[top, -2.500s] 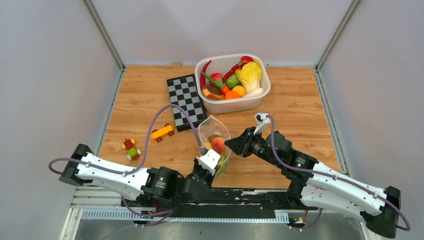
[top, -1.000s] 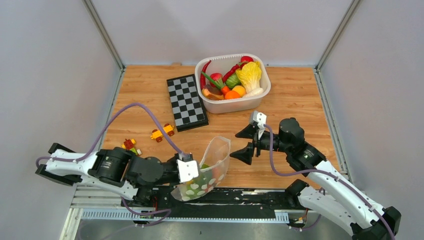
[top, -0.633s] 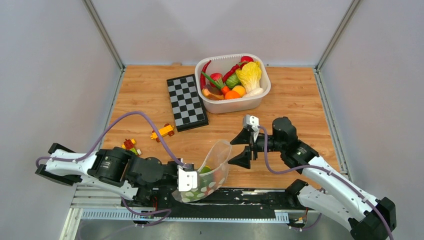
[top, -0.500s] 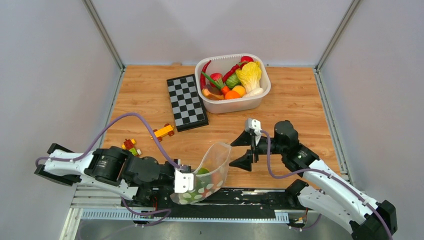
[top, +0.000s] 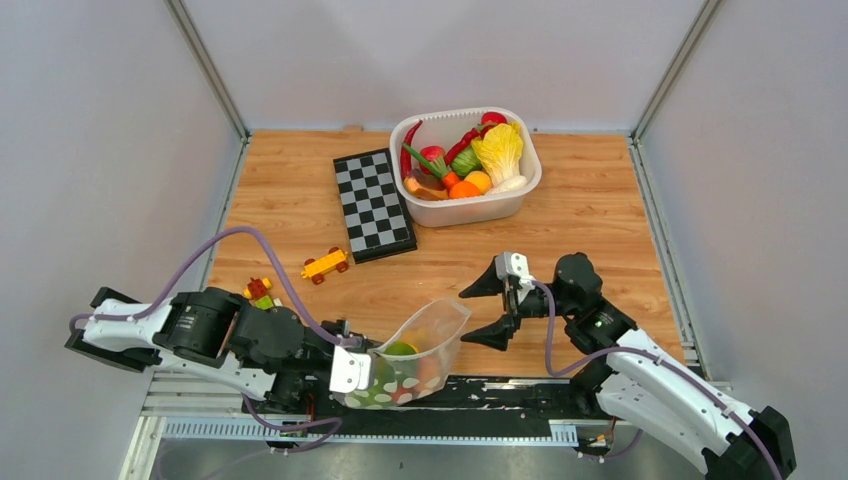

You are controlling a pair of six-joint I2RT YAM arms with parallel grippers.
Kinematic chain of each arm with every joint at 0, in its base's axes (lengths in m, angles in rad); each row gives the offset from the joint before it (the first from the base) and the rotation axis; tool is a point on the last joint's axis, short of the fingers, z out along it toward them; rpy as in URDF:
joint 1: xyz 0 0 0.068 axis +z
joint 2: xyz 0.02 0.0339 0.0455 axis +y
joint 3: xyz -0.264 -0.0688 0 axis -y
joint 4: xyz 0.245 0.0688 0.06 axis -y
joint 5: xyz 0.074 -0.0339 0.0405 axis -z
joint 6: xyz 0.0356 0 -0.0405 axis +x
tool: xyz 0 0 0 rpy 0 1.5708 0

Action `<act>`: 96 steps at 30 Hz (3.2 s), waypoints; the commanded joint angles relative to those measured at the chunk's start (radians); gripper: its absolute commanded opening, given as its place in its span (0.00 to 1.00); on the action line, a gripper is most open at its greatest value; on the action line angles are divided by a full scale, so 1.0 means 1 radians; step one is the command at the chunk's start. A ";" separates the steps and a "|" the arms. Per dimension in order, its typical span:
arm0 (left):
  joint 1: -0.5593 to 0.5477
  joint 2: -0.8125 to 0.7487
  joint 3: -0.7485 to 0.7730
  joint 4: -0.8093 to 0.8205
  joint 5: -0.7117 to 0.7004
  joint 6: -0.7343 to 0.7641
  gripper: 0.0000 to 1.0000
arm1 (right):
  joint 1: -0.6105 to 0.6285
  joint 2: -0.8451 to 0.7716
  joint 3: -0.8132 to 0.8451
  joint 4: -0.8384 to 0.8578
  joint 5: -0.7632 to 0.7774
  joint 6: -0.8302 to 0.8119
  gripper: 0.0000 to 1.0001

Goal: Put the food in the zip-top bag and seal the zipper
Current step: Adjust the zipper food storage bag at the center of the board, then zip the zipper food storage bag at the center of the board.

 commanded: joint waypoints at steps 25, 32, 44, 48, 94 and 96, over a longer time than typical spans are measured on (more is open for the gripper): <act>-0.002 -0.086 0.007 0.010 -0.095 -0.032 0.00 | 0.022 0.008 0.159 -0.193 0.141 -0.058 0.00; -0.002 -0.097 0.010 -0.073 -0.246 -0.115 0.00 | 0.022 -0.064 0.229 -0.413 0.548 -0.102 0.00; -0.003 -0.108 -0.096 0.043 -0.489 -0.100 0.00 | 0.022 -0.082 0.338 -0.610 0.485 -0.177 0.03; -0.003 -0.097 -0.158 0.136 -0.524 -0.087 0.00 | 0.021 -0.082 0.357 -0.652 0.481 -0.190 0.18; -0.003 0.076 -0.041 0.196 -0.344 -0.036 0.00 | 0.454 0.387 0.668 -0.444 0.285 -0.450 0.88; -0.002 0.084 -0.031 0.188 -0.357 -0.041 0.00 | 0.454 0.422 0.694 -0.473 0.259 -0.447 0.86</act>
